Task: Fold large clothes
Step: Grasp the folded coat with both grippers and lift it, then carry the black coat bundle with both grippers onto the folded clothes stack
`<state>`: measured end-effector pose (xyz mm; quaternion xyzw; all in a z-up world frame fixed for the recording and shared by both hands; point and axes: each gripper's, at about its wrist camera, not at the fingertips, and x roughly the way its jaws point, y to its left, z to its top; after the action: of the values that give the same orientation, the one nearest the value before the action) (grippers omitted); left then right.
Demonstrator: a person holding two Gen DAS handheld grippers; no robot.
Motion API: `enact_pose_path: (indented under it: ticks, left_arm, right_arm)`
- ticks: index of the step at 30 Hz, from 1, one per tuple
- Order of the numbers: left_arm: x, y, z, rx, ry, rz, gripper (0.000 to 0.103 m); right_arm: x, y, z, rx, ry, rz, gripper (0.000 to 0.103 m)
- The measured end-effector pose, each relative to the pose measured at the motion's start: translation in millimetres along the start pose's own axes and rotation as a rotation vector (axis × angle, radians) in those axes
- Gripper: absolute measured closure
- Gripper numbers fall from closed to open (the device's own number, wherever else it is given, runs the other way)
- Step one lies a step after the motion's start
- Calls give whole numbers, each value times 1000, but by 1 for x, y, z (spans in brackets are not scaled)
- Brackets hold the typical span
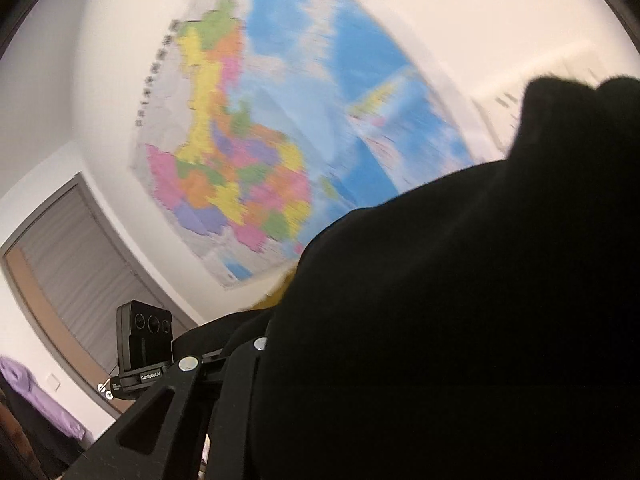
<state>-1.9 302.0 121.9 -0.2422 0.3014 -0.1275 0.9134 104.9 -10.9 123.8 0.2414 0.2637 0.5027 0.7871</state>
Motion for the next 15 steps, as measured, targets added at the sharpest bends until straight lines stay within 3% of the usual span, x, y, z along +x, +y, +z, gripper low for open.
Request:
enact_pose_path:
  ticks: [8,12,15]
  left_arm:
    - [-89,14,77,62,-225,188,59]
    - [-125,48,107,30,-319,298,59]
    - [-144,81,123,7,-370,373,59]
  right_arm:
    - [86,75,60,-109,-22,153,86]
    - [148,104,70,-125,3,224,86]
    - [201,127,68,-151,14,227,86]
